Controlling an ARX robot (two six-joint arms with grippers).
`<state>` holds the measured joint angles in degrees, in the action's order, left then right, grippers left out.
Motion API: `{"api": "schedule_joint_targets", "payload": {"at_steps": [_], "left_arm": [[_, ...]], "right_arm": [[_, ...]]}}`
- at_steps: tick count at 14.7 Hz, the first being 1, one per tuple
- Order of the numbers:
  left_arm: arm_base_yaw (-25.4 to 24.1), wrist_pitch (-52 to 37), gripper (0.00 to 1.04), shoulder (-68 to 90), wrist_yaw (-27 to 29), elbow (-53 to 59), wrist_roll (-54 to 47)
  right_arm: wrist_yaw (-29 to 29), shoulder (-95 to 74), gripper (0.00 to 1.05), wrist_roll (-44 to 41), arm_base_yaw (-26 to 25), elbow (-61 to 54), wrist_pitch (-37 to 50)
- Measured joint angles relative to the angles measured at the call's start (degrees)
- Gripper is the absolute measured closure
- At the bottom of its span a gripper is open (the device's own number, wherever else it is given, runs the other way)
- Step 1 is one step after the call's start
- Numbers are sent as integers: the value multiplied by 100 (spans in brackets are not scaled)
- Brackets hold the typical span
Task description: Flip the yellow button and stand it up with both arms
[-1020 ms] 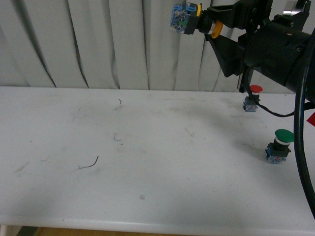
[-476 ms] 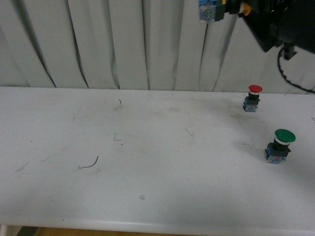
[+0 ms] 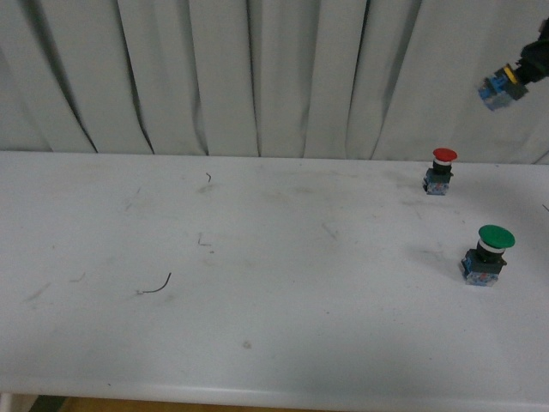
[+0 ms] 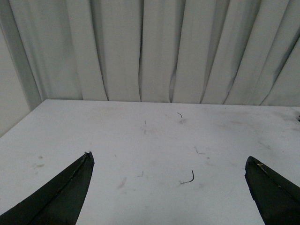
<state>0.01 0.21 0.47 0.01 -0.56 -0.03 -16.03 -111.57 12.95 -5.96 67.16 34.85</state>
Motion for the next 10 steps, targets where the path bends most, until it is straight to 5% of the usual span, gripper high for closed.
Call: {"api": "schedule_joint_targets", "payload": {"at_steps": [10], "left_arm": [[0,0,7,0,2,0,0]], "right_arm": [[1985,-1196,68,-1185,269,1169,-1989]]}}
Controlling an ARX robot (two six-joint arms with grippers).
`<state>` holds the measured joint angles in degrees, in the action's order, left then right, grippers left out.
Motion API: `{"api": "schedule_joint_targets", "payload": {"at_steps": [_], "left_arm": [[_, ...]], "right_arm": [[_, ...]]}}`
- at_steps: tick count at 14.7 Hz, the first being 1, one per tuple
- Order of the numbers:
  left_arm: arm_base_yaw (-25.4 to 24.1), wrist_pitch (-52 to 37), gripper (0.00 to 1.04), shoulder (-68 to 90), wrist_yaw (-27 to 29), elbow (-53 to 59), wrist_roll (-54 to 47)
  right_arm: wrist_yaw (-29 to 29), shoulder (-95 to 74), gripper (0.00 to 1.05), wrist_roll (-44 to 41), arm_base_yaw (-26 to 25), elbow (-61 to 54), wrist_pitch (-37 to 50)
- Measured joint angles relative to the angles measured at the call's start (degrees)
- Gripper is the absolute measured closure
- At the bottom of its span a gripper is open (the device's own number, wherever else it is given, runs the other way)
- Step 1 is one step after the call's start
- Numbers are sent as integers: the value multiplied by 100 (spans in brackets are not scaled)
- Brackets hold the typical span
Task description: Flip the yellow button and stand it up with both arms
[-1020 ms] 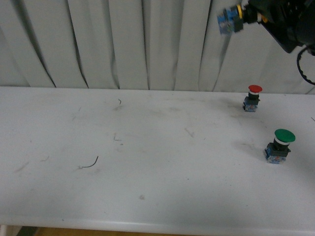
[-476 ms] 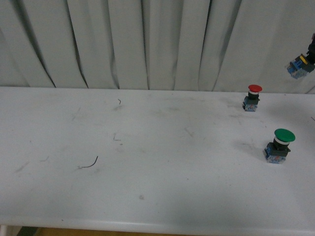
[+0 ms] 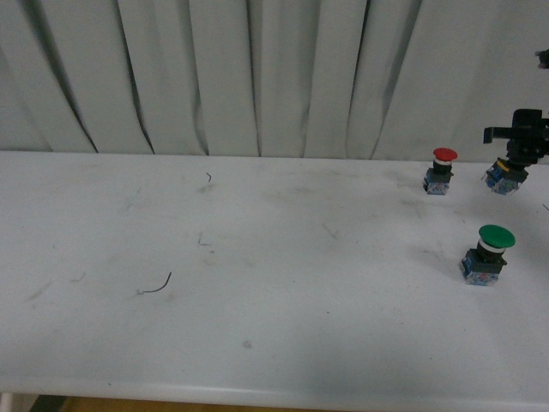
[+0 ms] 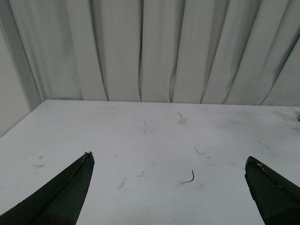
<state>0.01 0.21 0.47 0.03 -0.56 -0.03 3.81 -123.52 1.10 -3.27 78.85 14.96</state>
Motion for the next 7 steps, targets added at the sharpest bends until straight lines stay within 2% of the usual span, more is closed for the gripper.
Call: {"api": "schedule_joint_targets", "payload": {"at_steps": [7], "left_arm": [[0,0,7,0,0,0,2]], "right_arm": [[791,-662,68,-225,566,629,-459]]}}
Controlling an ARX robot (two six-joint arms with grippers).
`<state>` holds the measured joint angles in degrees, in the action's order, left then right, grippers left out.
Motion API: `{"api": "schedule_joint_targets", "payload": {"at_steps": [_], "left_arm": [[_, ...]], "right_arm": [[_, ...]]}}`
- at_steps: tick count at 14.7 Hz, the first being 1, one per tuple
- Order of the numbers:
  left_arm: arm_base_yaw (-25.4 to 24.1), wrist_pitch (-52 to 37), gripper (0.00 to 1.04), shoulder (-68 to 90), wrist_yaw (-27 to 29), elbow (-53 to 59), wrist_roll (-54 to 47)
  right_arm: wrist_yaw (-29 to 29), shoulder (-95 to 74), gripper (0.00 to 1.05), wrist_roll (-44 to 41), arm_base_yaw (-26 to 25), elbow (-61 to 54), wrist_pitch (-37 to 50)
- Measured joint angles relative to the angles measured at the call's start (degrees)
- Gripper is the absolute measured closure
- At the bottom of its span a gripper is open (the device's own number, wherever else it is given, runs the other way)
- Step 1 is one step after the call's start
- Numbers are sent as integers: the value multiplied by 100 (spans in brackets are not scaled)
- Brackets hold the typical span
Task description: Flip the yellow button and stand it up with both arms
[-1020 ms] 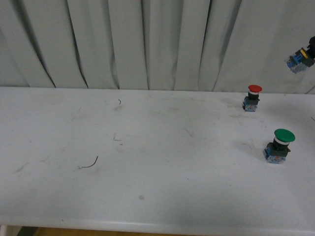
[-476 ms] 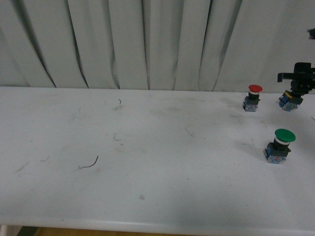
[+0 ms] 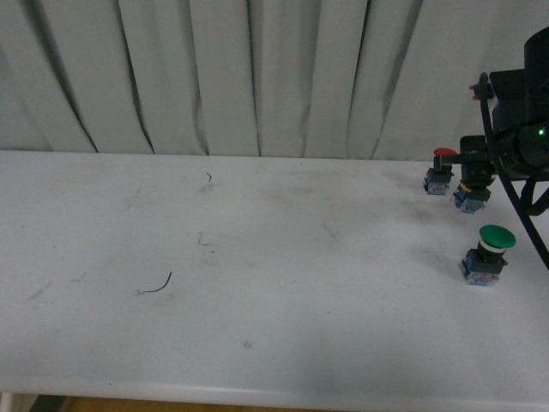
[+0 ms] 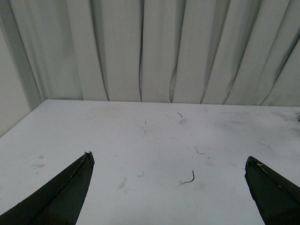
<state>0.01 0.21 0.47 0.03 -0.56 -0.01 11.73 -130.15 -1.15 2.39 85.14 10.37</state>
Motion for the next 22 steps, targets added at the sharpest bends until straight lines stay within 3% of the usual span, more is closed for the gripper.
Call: {"api": "schedule_joint_targets", "payload": {"at_steps": [4,17,18,19,22], "left_arm": [[0,0,7,0,0,0,-2],[0,0,7,0,0,0,-2],[0,0,7,0,0,0,-2],[0,0,7,0,0,0,-2],[0,0,7,0,0,0,-2]], "right_arm": [[297,-293,68,-48,153,271,-103],[485,-745,68,-168,179,612,-254],[472,-745,62,-175,179,612,-260],[452,-745,43,-173,173,612,-260],[389,-745,5,-131,166,612,-262]]}}
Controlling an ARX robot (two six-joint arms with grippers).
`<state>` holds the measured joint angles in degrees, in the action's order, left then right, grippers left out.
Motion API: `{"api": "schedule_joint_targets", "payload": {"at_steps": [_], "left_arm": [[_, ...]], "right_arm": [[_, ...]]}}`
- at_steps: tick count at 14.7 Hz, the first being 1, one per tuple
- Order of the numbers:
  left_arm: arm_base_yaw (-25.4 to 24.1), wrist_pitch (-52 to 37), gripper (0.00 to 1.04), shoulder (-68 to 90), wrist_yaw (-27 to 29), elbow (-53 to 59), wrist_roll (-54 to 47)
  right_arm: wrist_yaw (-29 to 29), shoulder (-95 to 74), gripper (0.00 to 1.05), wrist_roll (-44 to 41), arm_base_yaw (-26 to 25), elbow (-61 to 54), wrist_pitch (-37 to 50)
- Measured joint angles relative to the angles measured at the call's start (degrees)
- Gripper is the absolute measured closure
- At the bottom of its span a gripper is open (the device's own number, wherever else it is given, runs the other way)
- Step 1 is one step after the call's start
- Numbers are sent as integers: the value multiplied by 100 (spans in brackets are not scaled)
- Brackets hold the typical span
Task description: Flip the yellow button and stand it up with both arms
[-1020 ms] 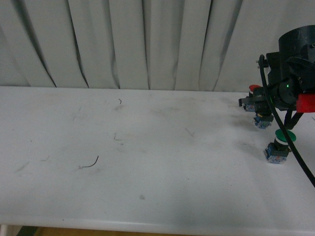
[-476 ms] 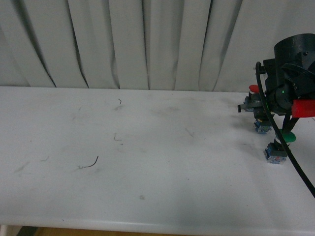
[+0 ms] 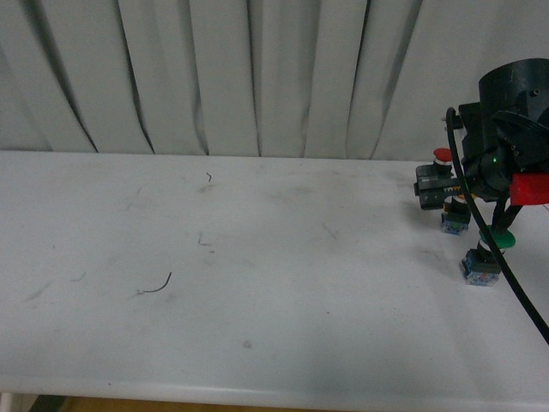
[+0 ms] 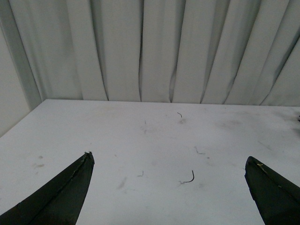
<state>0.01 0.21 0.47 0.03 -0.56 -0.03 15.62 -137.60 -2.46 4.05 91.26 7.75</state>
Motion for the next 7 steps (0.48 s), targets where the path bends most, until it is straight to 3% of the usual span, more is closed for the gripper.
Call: {"api": "schedule_joint_targets", "payload": {"at_steps": [7], "left_arm": [[0,0,7,0,0,0,0]], "right_arm": [[-498,426,6,129,0,-262,284]]}}
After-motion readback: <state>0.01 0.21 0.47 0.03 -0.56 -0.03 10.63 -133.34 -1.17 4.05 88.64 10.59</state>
